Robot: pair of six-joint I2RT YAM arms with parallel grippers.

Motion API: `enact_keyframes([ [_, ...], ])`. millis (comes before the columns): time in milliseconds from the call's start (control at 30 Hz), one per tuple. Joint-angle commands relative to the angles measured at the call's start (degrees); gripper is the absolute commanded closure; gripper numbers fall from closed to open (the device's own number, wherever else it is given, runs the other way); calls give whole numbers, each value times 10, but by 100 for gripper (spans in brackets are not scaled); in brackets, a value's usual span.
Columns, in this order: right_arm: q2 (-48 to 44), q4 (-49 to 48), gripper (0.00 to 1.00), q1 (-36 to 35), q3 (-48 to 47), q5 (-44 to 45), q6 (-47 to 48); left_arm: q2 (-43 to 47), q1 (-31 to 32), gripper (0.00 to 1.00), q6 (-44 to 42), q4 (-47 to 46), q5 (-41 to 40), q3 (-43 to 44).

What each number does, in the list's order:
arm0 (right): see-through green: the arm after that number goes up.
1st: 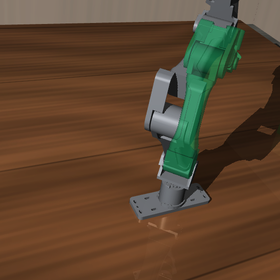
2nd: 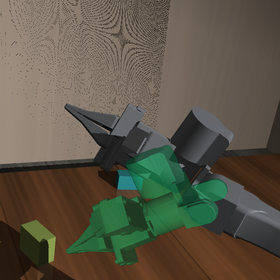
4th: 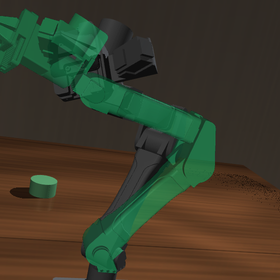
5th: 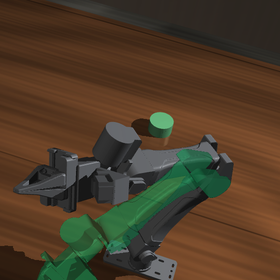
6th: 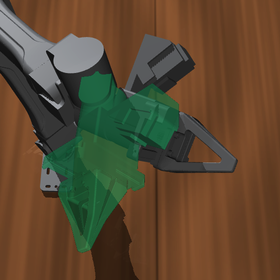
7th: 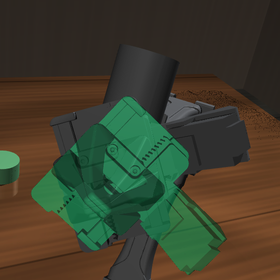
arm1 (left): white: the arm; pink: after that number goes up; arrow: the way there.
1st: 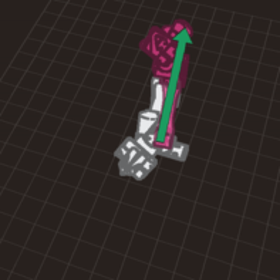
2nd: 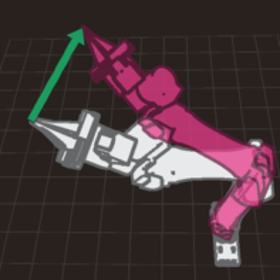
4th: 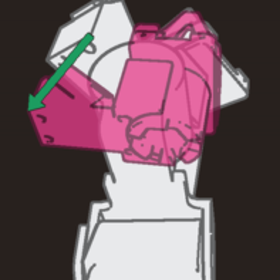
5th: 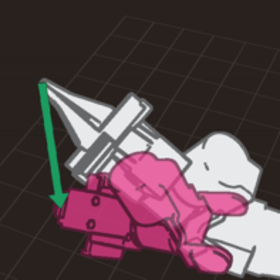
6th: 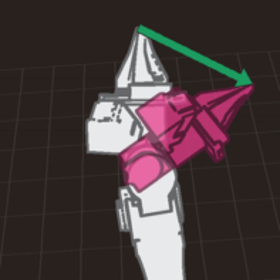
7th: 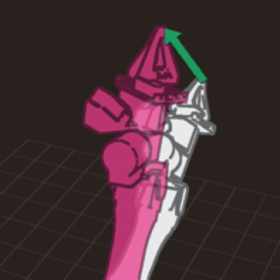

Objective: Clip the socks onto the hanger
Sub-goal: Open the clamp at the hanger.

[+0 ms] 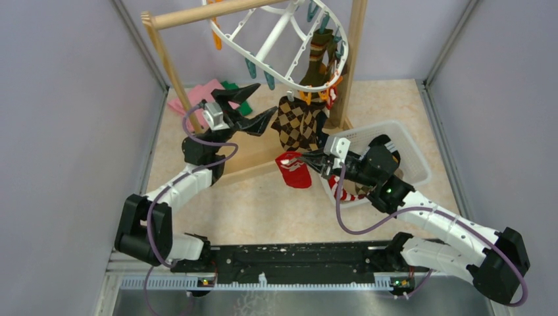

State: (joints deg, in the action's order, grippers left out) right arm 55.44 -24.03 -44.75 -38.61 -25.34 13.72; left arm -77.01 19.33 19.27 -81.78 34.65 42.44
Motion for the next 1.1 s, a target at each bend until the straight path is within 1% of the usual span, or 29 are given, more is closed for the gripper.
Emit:
enact_keyframes([
  [0,-16,-22,100,3,3,-6,-5,-7,3,13,-27,64,-47,56],
  [100,-19,-22,100,3,4,-5,-5,-6,4,15,-32,109,-63,75],
  [233,-18,-23,100,3,4,-4,-5,-11,4,17,-23,136,-64,93],
  [433,-17,-24,100,3,5,-5,-5,-28,8,18,-6,148,-61,115],
  [700,-25,-20,100,4,6,-1,-4,-44,12,23,-15,168,-92,136],
  [1067,-27,-22,100,3,6,-1,-4,-49,11,26,-13,214,-97,174],
])
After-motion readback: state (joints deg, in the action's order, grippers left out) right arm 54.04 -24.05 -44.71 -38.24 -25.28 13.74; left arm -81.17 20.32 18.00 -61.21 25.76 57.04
